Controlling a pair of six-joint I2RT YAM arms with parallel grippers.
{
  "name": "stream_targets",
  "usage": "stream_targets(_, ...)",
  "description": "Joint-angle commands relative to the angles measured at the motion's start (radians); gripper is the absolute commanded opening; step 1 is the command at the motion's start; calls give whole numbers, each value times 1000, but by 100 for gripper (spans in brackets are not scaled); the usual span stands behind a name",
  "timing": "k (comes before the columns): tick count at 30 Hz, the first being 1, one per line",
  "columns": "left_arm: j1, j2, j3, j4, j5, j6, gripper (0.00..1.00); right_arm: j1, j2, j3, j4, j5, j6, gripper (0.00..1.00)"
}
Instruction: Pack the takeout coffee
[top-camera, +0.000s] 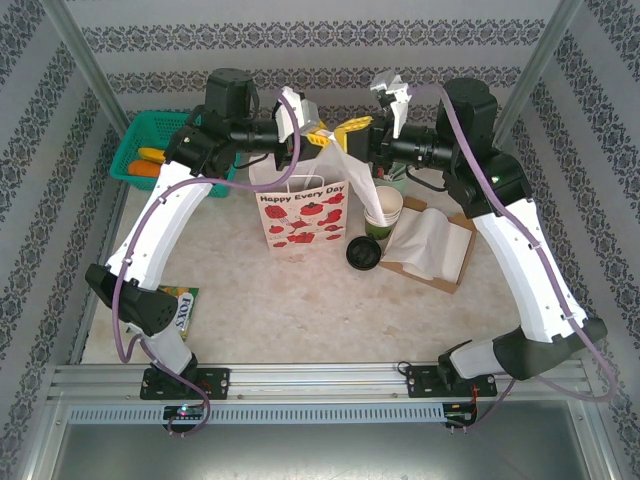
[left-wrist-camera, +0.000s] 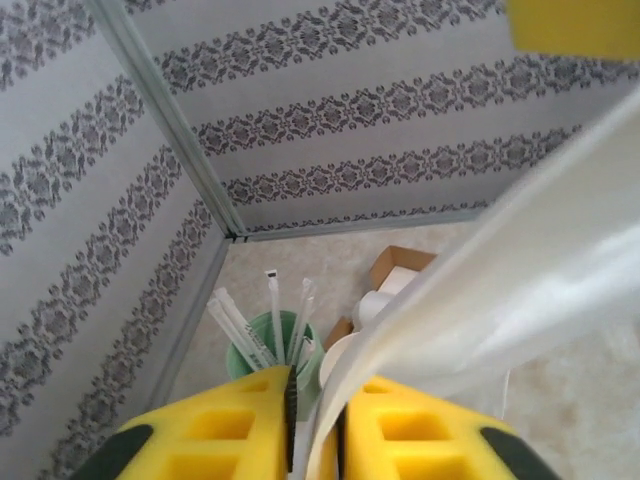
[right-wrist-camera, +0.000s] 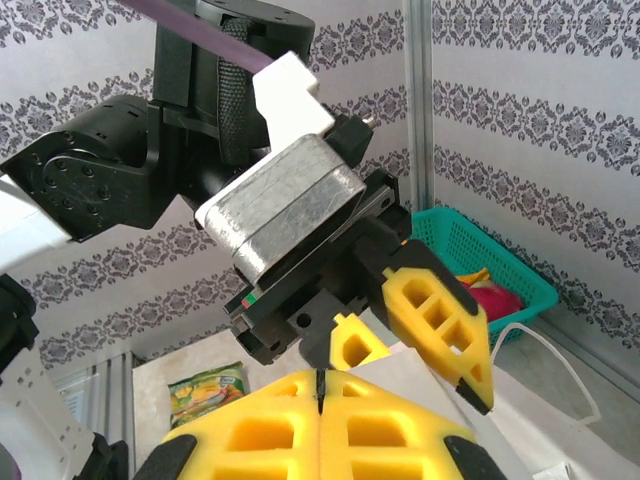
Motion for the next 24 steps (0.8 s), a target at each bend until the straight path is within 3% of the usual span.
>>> stream_targets(1, -12, -3, 38, 16, -45, -27, 6, 0, -36, -27, 5, 71, -95, 16)
stream_targets(3, -12, -10, 33, 13, -78, -34, 0, -1, -60, -64, -16, 140, -171, 39)
stream_targets(5, -12, -15, 30, 15, -110, -46, 0, -1, -77, -100, -45, 210, -244, 52)
stream_targets(7, -12, -16, 30, 28, -141, -71, 0, -7, -80, -116, -92, 226, -293, 57)
stream_targets(11, -2, -16, 21, 93, -220, -140, 0, -62, -86, -150, -66, 140, -207, 64)
stream_targets(19, 56, 17, 110, 101, -100, -202, 0, -71, -1, -96, -140, 27, -437, 79)
stream_targets(22, 60, 44, 176, 64, -48, -209, 0, -79, 83, 5, -172, -28, -484, 98)
stream_targets(24, 59, 56, 199, 55, -20, -213, 0, -81, 143, 71, -198, -57, -537, 98)
